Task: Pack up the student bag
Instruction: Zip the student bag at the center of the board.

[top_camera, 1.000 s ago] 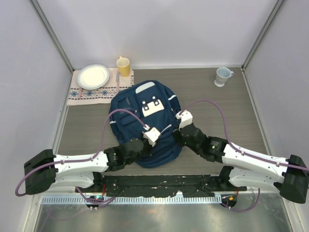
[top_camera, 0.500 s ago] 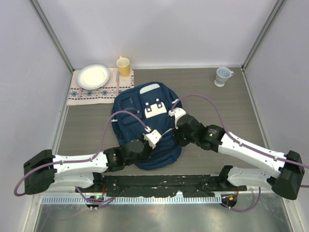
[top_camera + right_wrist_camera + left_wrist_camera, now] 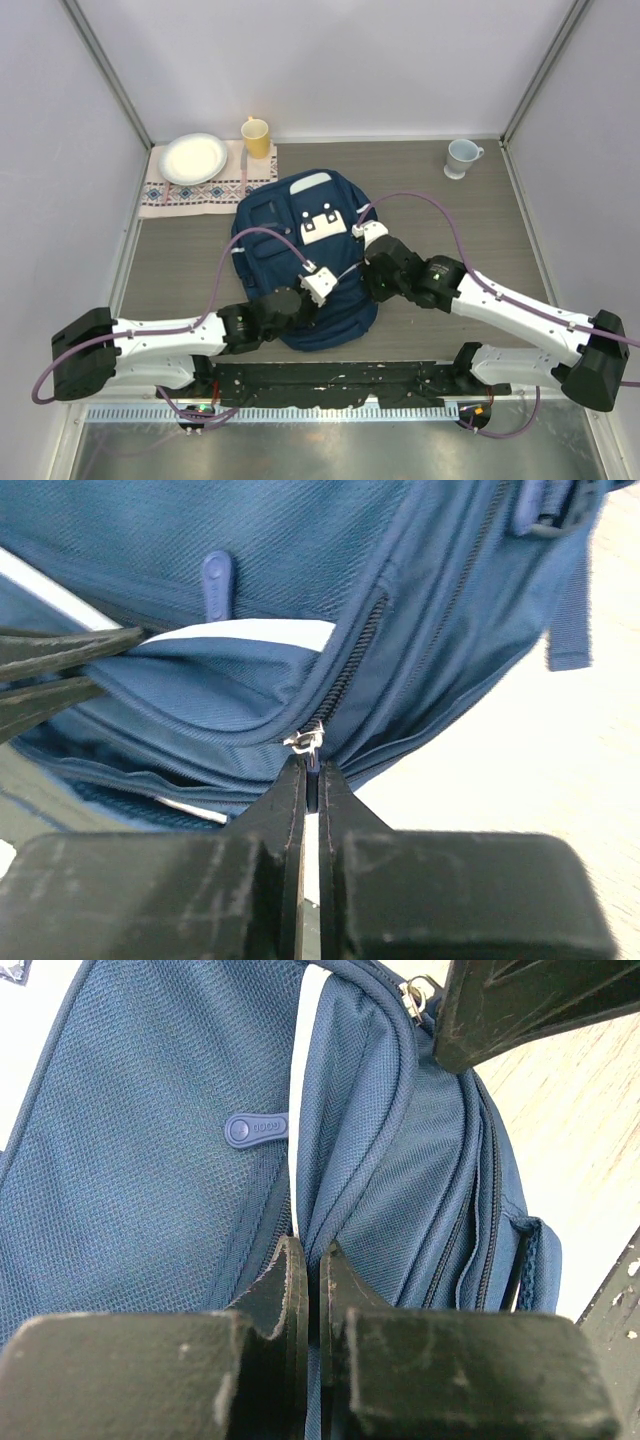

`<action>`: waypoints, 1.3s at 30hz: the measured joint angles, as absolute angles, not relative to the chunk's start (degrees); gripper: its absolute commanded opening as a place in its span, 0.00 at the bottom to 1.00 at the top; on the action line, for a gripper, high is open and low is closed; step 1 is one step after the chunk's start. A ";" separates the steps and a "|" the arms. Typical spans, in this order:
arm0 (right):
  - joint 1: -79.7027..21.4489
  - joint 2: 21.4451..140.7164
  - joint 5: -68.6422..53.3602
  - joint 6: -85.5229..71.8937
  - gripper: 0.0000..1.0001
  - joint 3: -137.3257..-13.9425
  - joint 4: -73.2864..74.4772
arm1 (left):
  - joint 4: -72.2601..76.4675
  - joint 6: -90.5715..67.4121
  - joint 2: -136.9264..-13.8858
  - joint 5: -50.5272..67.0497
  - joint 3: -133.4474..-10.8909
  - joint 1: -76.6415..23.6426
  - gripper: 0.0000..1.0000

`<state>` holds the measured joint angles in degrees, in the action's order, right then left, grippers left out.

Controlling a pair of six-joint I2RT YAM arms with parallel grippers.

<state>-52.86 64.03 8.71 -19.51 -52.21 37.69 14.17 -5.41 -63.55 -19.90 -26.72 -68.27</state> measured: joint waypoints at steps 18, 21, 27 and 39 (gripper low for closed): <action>-55.37 58.92 23.00 -3.90 0.01 -41.50 19.84 | 14.98 -3.73 -62.57 -17.69 -26.96 -67.46 0.00; -55.16 58.89 23.94 -1.02 0.01 -39.24 14.85 | 14.83 -3.49 -62.57 -17.34 -26.94 -67.46 0.00; -55.05 58.94 26.50 5.34 0.01 -33.15 0.71 | 15.38 -2.48 -62.50 -17.17 -26.87 -66.89 0.00; -52.84 58.70 20.99 9.13 0.01 -31.24 -1.48 | 15.14 -1.23 -63.92 -16.78 -26.79 -67.66 0.00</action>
